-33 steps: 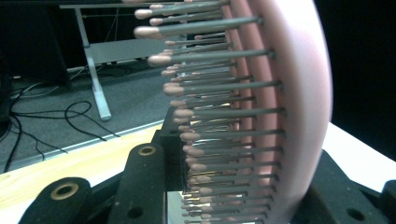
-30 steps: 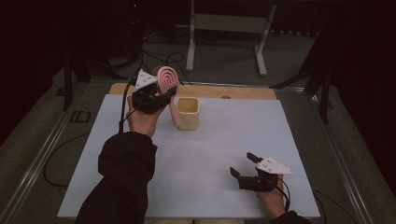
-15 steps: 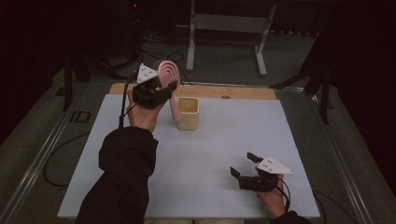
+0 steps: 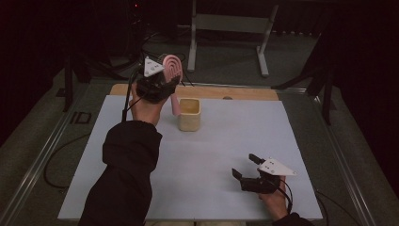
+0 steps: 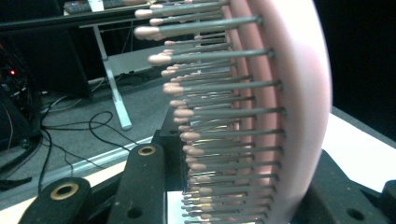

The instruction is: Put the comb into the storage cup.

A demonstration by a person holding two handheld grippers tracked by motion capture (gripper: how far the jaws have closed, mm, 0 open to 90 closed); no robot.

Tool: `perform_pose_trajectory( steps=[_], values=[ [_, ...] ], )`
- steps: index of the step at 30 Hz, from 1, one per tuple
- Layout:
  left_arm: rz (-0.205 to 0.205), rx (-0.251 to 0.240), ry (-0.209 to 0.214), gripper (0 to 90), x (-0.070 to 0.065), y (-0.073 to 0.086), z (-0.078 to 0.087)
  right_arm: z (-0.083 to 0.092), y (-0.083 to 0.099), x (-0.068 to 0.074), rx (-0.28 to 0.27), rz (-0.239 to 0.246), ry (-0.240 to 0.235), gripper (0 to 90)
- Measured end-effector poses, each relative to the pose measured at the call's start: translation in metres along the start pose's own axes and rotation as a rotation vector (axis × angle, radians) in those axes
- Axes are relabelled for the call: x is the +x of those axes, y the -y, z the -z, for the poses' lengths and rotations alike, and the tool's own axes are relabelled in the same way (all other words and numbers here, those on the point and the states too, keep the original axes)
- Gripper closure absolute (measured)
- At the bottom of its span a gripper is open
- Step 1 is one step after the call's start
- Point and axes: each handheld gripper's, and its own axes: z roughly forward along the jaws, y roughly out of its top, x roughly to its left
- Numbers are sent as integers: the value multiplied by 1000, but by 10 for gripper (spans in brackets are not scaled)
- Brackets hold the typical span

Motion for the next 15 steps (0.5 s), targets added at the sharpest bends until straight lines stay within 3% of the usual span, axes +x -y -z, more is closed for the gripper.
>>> perform_pose_trajectory(
  steps=[15],
  values=[
    [-56, 22, 3, 630, -14, -4, -24, 2, 0, -3, -11, -5, 4, 114]
  ],
)
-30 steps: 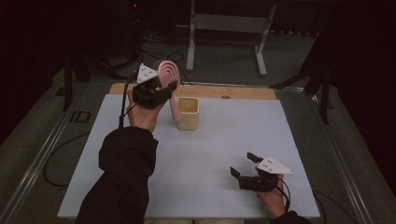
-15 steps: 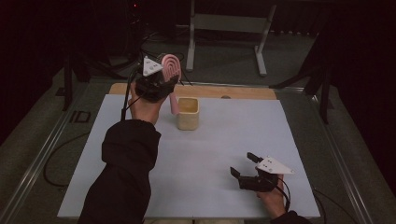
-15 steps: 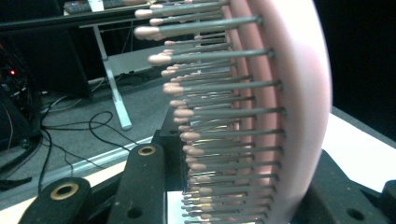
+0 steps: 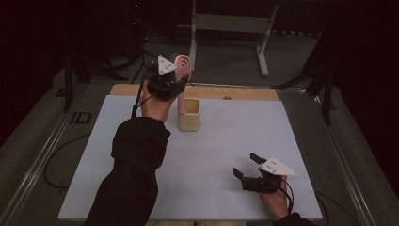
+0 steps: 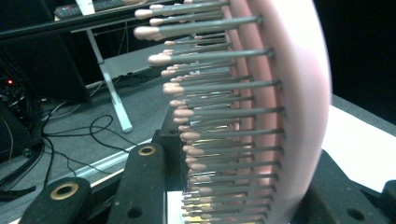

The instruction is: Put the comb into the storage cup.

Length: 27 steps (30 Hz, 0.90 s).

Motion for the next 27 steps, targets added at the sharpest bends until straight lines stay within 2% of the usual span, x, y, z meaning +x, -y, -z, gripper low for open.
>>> perform_pose_trajectory(
  steps=[16, 27],
  values=[
    [-13, 8, -25, 629, -5, 4, -15, 1, 0, -1, -2, -4, -1, 114],
    [-30, 12, -33, 629, -10, 5, -19, 1, -1, -1, -4, -1, 1, 115]
  ],
)
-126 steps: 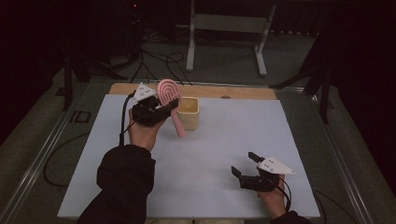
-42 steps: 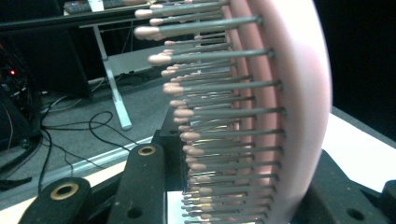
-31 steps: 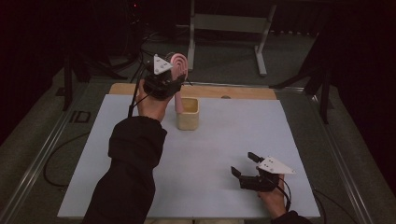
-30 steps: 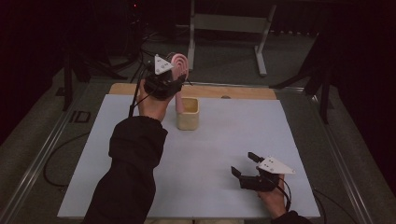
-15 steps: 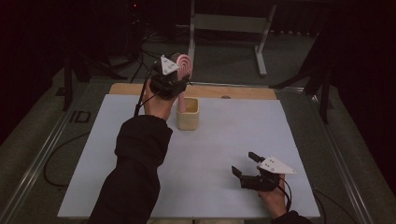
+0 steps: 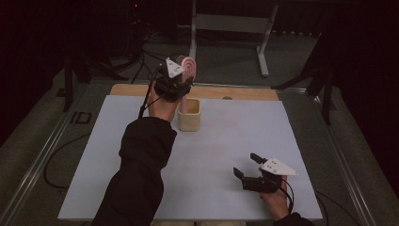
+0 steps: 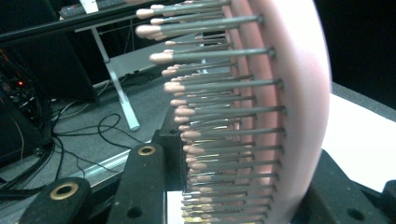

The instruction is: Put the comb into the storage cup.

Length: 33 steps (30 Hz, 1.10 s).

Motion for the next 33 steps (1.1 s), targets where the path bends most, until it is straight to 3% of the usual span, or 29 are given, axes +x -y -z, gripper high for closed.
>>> perform_pose_trajectory(
  steps=[8, 33],
  values=[
    [-2, -8, -4, 629, -2, 0, -1, 0, 0, 1, -1, -2, -4, 114],
    [-42, 77, -2, 628, -11, 15, -22, 0, 0, 0, 0, -3, -6, 114]
  ],
)
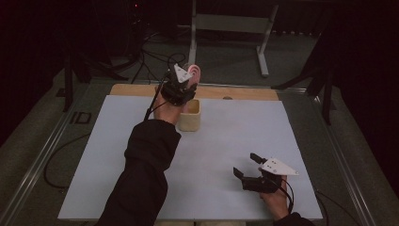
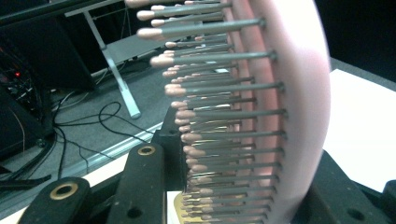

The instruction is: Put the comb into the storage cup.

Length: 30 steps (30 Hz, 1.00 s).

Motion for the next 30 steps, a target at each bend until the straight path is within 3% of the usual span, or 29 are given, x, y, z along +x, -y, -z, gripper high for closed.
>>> perform_pose_trajectory(
  steps=[10, 13, 23, 30],
  values=[
    [-5, 17, 8, 627, -4, 7, -5, 0, 0, 0, -2, 1, 1, 114],
    [-24, 32, 7, 627, -7, 9, -8, 0, 0, 0, -3, 1, 1, 114],
    [-5, 55, 14, 626, -8, 21, -14, 0, 0, 0, 0, 1, -2, 115],
    [-15, 81, 15, 626, -9, 24, -17, -1, 0, 1, 2, 0, -3, 114]
  ],
)
